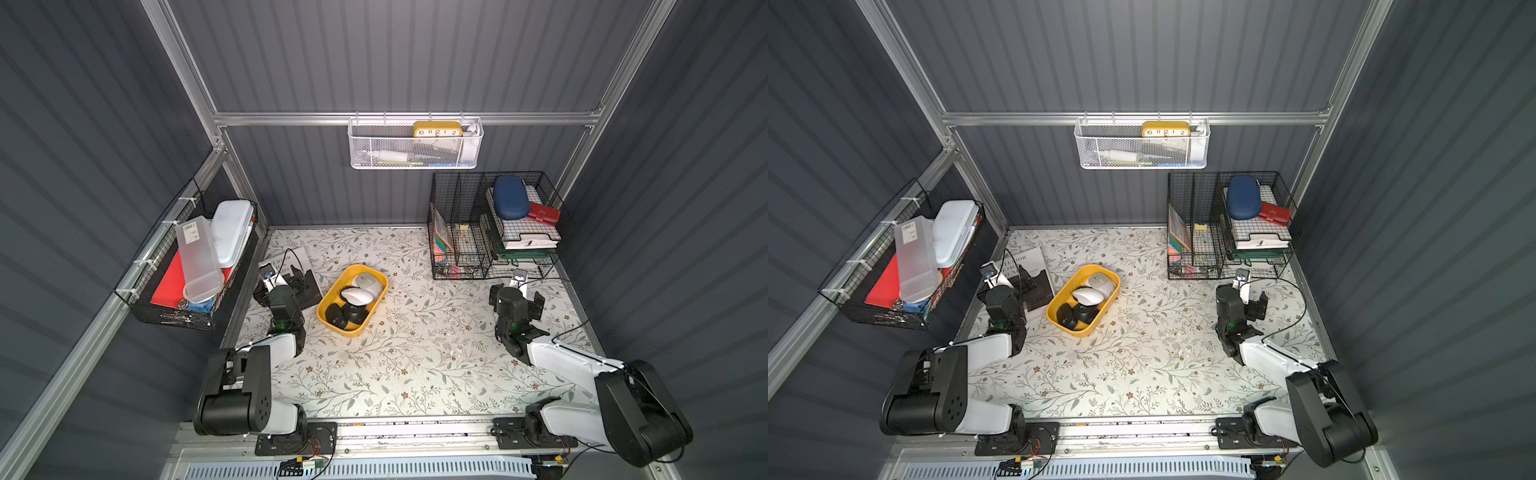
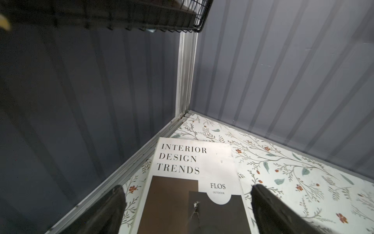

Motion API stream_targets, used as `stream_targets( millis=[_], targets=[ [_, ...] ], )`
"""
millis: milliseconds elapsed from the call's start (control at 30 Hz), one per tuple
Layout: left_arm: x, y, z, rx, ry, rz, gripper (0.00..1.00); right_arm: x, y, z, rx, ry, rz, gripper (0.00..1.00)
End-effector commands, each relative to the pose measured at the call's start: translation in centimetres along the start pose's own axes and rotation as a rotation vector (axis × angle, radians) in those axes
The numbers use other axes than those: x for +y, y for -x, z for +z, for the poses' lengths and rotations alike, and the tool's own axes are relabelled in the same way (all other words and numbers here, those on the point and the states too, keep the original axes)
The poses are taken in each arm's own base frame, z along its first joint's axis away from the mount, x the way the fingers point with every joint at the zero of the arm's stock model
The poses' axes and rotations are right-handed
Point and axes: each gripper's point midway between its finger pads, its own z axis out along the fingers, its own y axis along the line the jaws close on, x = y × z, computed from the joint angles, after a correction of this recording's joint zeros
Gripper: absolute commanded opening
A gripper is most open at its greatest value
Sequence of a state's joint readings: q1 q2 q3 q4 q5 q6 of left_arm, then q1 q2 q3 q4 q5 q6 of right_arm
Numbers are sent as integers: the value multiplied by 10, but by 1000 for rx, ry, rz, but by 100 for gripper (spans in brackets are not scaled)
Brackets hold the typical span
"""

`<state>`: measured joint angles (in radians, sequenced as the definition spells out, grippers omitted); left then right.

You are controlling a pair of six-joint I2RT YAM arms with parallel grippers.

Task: Put the mouse in the storage box
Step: Reset both arms

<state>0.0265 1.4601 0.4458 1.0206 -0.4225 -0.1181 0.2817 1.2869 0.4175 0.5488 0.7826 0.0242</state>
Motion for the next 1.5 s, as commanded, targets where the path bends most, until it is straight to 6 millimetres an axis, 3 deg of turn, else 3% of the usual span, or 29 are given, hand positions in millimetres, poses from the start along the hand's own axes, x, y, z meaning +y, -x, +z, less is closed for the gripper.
stream_targets(
  millis=[0,167,267,367,700,933,1467],
  targets=[
    [-19,19,2,-99,-131,-22,99,3,16,5,-88,53,68,99],
    [-23,-12,-9,-142,-199,1,99,2,7,14,-92,99,95,99],
    [-35,-11,5,-110,-238,18,99,4,3,17,-90,142,107,99],
    [-30,-17,22,-55,-226,3,99,11,-7,23,-68,186,105,99],
    [-25,-16,24,-58,-208,-8,99,31,-24,39,-52,303,101,99],
    [-25,-16,24,-59,-205,-8,99,16,-28,53,11,260,169,99],
    [-25,-16,24,-59,-207,-8,99,16,-27,53,12,261,166,99]
  ],
)
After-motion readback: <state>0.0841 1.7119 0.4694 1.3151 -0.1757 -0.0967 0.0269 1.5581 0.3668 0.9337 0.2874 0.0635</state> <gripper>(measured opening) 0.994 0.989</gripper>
